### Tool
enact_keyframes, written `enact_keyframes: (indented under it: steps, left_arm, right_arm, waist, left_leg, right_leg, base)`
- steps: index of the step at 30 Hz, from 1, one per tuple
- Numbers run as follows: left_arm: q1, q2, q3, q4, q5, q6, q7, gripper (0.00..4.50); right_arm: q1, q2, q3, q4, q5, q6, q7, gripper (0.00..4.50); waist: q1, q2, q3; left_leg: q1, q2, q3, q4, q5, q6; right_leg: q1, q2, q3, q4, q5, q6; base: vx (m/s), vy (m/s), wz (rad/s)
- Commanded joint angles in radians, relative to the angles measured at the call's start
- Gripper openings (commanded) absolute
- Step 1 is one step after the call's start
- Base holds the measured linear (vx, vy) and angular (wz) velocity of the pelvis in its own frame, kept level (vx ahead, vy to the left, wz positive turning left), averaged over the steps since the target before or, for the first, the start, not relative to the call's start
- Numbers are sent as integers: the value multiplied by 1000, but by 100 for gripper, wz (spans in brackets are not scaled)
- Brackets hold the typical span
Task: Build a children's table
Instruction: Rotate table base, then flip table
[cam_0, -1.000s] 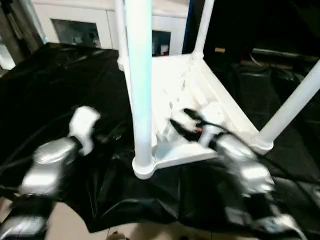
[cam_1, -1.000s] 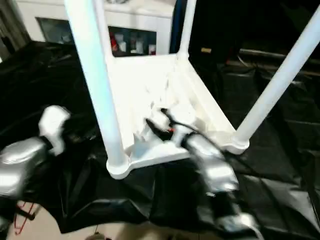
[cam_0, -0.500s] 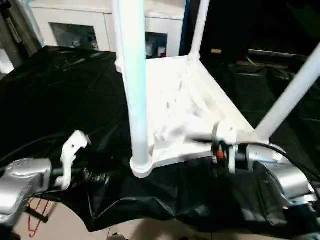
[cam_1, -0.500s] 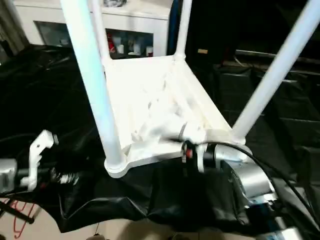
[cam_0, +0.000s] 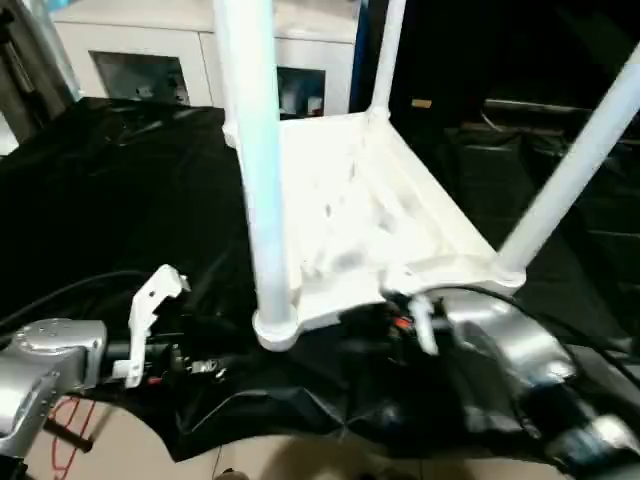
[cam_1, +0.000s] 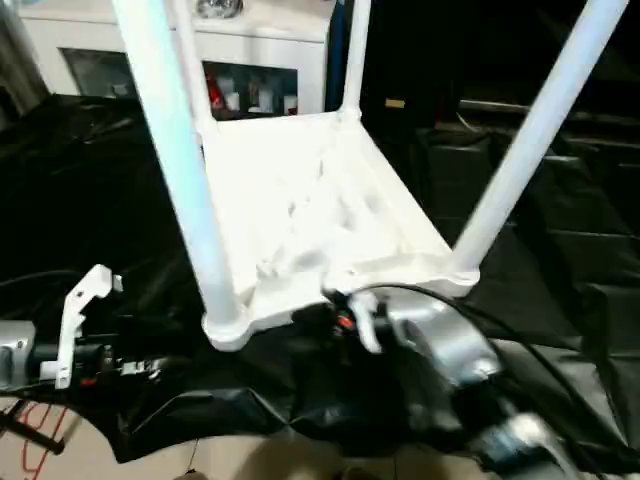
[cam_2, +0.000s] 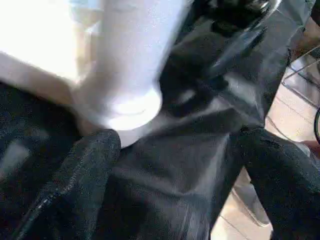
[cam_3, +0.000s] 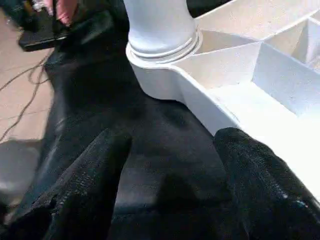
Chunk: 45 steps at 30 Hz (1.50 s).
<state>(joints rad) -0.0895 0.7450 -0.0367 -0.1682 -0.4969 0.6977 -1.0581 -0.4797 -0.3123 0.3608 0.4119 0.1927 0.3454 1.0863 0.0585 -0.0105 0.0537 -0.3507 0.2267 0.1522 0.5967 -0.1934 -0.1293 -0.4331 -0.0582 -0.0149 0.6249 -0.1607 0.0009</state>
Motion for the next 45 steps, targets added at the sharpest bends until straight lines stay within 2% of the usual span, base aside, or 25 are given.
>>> enact_keyframes:
  steps: [1,3,7,11,13,14,18,20,21,22,25,28,31,32,34,35,36,38,40,45]
  left_arm:
    - [-12,-5,-2,-16,13,10,33,442]
    - [-25,-32,0,10,56,-16,92,442]
    - [-65,-97,23,100,151,-117,244,442]
    - [-97,-130,53,142,178,-130,344,442]
    - [-114,-149,70,160,198,-135,404,442]
    - [-126,-168,83,178,222,-148,454,442]
    - [-140,-214,111,203,233,-190,519,442]
    - [-142,-269,116,194,229,-262,553,442]
    - [-139,-293,118,188,223,-286,563,442]
    - [-124,-318,114,166,203,-281,559,442]
    - [-97,-323,91,141,202,-270,542,442]
    - [-72,-353,71,133,222,-293,560,442]
    - [-82,-372,67,144,233,-301,586,442]
    - [-124,-417,62,205,288,-325,677,442]
    - [-153,-446,69,246,314,-345,736,442]
    - [-169,-462,75,267,324,-355,768,442]
    - [-190,-485,83,295,333,-374,811,442]
    - [-205,-506,91,316,337,-388,843,442]
    - [-225,-540,111,340,319,-398,870,442]
    - [-217,-592,139,328,310,-402,917,381]
  right_arm:
    - [-24,12,-9,39,-23,-23,-46,320]
    - [-37,62,-30,73,-19,-54,-84,320]
    - [-53,166,-83,131,0,-139,-176,320]
    - [-64,259,-139,163,45,-170,-267,320]
    - [-64,282,-145,162,49,-202,-281,320]
    - [-64,288,-147,157,44,-222,-282,320]
    - [-59,287,-168,138,45,-235,-291,320]
    - [-46,266,-197,114,19,-258,-353,320]
    - [-36,256,-207,101,10,-259,-376,320]
    - [-12,239,-220,70,7,-250,-396,320]
    - [24,218,-230,25,9,-242,-406,320]
    - [103,187,-260,-74,9,-226,-438,320]
    - [123,182,-271,-99,7,-223,-453,320]
    - [151,179,-284,-141,6,-216,-495,320]
    - [158,184,-290,-156,13,-210,-510,320]
    - [163,187,-293,-165,20,-204,-514,320]
    - [166,190,-291,-167,22,-203,-513,320]
    - [171,191,-286,-172,21,-200,-513,320]
    - [178,192,-270,-173,10,-201,-506,320]
    - [206,183,-238,-227,27,-162,-466,320]
  waist:
    - [0,13,-55]
    - [-4,15,-54]
    - [-7,14,-56]
    - [-7,20,-60]
    - [-7,20,-61]
    - [-6,22,-63]
    - [3,23,-65]
    - [7,19,-66]
    - [8,21,-68]
    - [9,18,-67]
    - [11,16,-70]
    - [8,15,-69]
    - [3,17,-68]
    - [-1,17,-65]
    - [2,16,-65]
    - [-1,22,-63]
    - [1,24,-64]
    - [1,20,-65]
    - [0,19,-65]
    - [-1,17,-67]
  left_leg:
    - [-2,-21,16,-72,-322,-7]
    - [-5,-21,16,-73,-329,-7]
    - [-2,-23,15,-71,-325,-11]
    - [-2,-21,13,-75,-317,-18]
    - [-3,-20,13,-75,-318,-17]
    - [-1,-19,13,-75,-301,-15]
    - [-1,-20,17,-73,-278,-10]
    - [-6,-20,17,-73,-254,-12]
    - [-3,-20,18,-71,-250,-13]
    - [-5,-20,19,-71,-243,-11]
    - [-13,-21,18,-70,-214,-8]
    - [-14,-21,19,-69,-214,-1]
    - [-16,-22,20,-69,-215,4]
    - [-13,-23,21,-69,-234,7]
    - [-9,-24,21,-66,-246,7]
    - [-12,-25,20,-68,-260,4]
    - [-11,-26,17,-69,-270,0]
    - [-13,-25,16,-69,-271,0]
    - [-16,-27,17,-68,-271,-1]
    - [-21,-25,14,-67,-251,11]
  right_leg:
    - [47,-31,13,-92,-458,-143]
    - [44,-31,12,-93,-470,-136]
    - [43,-30,12,-97,-484,-122]
    - [46,-31,14,-87,-414,-143]
    - [47,-30,13,-84,-386,-150]
    - [48,-30,13,-80,-340,-164]
    - [50,-28,15,-74,-267,-183]
    - [55,-31,15,-75,-251,-184]
    - [53,-31,15,-74,-243,-186]
    - [55,-30,16,-75,-233,-186]
    - [62,-30,15,-69,-193,-183]
    - [62,-30,16,-71,-206,-171]
    - [62,-27,15,-74,-202,-173]
    - [59,-24,15,-81,-231,-163]
    - [56,-26,15,-84,-261,-151]
    - [57,-25,15,-90,-295,-136]
    - [57,-27,14,-89,-317,-126]
    - [57,-28,14,-93,-340,-114]
    - [57,-28,14,-95,-344,-114]
    - [60,-28,13,-91,-304,-126]
  base:
    - [0,0,0]
    - [0,0,0]
    - [0,0,0]
    - [0,0,0]
    - [0,0,0]
    - [0,0,0]
    - [0,0,0]
    - [0,0,0]
    - [0,0,0]
    - [0,0,0]
    - [0,0,0]
    - [0,0,0]
    - [0,0,0]
    - [0,0,0]
    - [0,0,0]
    - [0,0,0]
    - [0,0,0]
    - [0,0,0]
    - [0,0,0]
    - [0,0,0]
